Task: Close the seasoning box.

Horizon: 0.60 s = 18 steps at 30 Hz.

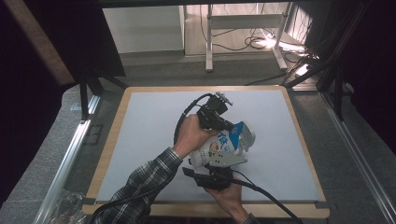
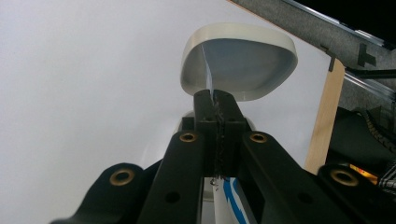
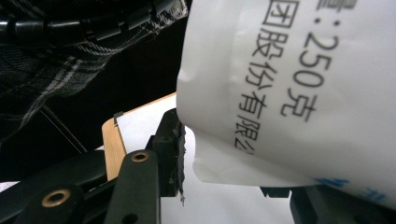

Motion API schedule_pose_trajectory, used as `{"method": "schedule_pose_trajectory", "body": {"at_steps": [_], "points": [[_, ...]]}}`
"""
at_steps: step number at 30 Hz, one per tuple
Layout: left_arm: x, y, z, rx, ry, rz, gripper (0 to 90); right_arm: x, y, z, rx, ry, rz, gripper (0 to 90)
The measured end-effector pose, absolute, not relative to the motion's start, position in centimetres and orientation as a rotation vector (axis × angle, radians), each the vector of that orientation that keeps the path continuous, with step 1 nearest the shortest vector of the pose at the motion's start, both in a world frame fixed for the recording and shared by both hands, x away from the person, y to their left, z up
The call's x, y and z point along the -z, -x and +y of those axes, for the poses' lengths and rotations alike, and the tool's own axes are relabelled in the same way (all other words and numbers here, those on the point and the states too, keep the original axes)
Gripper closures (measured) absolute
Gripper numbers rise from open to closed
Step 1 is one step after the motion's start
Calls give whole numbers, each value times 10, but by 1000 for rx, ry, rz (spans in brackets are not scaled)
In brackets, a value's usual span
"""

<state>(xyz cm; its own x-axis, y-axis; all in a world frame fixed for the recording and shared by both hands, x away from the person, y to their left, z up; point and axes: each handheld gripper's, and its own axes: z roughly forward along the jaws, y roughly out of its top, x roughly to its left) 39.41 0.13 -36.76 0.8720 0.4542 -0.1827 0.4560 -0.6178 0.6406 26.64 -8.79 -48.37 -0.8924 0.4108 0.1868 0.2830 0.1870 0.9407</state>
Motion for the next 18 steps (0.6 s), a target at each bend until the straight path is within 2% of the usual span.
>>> {"method": "schedule_pose_trajectory", "body": {"at_steps": [18], "points": [[368, -395, 1, 8, -2319, 663, 894, 484, -267, -88, -1815, -684, 2330, 581]]}}
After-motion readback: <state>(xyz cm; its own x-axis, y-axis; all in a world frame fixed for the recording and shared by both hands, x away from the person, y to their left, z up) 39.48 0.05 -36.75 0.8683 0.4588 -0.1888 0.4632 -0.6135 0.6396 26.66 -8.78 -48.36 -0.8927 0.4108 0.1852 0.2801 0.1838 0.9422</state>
